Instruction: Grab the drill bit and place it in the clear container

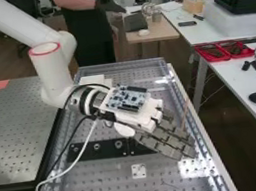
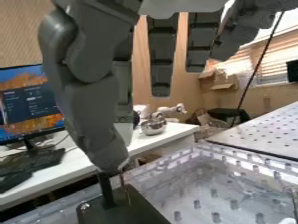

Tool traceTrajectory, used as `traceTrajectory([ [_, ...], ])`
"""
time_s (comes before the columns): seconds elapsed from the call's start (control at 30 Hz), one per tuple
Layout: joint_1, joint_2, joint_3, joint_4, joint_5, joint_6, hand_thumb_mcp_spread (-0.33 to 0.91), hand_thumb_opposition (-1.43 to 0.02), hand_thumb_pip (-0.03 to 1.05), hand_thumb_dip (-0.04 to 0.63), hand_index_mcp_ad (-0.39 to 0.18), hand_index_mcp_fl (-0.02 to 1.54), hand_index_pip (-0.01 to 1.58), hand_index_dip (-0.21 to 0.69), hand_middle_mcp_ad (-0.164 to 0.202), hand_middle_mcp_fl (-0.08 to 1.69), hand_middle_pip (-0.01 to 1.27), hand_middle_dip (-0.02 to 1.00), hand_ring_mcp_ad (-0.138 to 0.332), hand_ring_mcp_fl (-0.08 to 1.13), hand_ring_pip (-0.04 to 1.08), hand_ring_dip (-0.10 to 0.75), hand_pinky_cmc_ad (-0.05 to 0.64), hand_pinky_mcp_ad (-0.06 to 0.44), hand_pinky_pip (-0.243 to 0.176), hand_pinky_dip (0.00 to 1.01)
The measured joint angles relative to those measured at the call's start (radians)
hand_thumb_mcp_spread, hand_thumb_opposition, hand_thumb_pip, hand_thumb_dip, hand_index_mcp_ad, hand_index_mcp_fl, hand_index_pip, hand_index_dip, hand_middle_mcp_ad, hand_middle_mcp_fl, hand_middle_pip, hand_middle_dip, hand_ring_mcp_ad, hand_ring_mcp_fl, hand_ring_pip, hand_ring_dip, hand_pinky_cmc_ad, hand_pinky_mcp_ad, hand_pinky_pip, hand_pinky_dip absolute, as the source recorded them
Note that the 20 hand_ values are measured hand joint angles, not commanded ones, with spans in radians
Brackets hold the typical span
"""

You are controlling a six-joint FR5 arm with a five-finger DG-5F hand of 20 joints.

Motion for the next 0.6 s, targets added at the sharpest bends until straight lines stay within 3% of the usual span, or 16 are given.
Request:
traceTrajectory([
  [0.2,0.002,0.049,-0.003,-0.018,-0.017,-0.021,0.65,-0.97,0.43,0.297,-0.192,0.81,1.08,0.307,0.075,0.42,0.13,0.24,0.166,0.18,0.11,0.042,0.262,0.103,-0.065,0.14],
  [0.6,0.058,0.272,-0.086,-0.042,-0.088,-0.082,0.66,-1.0,0.41,0.298,-0.192,0.92,0.92,0.316,0.075,0.44,0.13,0.25,0.166,0.2,0.1,0.044,0.267,0.108,-0.068,0.14],
])
